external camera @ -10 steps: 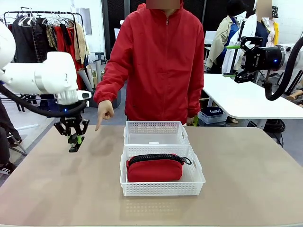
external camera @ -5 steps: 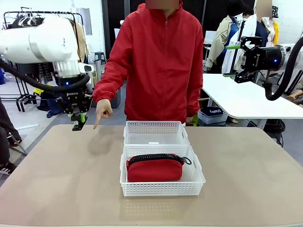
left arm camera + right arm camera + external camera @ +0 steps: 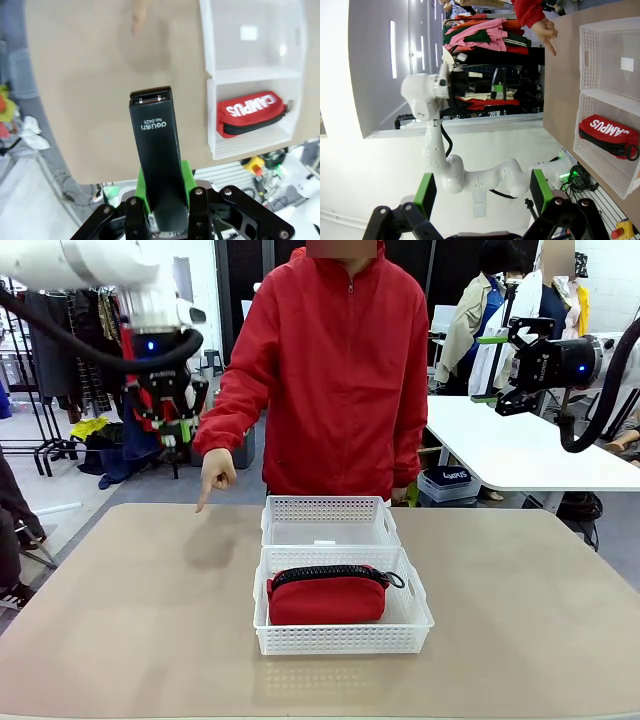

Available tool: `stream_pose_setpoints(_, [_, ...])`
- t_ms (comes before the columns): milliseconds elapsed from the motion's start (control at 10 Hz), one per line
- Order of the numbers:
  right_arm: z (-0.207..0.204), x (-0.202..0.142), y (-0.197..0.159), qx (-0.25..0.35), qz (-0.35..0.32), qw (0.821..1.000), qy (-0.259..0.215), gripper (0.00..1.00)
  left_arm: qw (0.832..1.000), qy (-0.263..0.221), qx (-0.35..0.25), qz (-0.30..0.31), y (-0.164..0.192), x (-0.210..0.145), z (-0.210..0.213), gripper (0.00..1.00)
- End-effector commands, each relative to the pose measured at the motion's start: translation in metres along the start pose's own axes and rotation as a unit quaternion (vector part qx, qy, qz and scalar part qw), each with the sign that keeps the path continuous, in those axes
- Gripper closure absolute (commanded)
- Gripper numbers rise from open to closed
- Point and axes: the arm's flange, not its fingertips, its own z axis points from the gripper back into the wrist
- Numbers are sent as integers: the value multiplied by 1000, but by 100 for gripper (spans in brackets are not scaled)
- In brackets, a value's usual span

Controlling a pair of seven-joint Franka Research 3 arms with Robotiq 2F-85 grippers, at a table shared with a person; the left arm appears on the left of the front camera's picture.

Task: Distribute items into two baskets.
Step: Pick up the Stapler that the person points to.

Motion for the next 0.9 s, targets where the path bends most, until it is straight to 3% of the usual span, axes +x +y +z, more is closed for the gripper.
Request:
stream_pose_setpoints(0, [0,0,2,1,4,1000,-5,0,999,-15,29,22,-12,4,35,100])
stream_pose_setpoints(400, [0,0,2,1,4,1000,-5,0,997,-51,43,45,-21,-14,89,100])
stream_pose_setpoints(700, [0,0,2,1,4,1000,-5,0,997,-65,49,9,-14,-26,92,100])
stream_pose_setpoints(800, [0,0,2,1,4,1000,-5,0,997,-57,37,27,-18,-22,94,100])
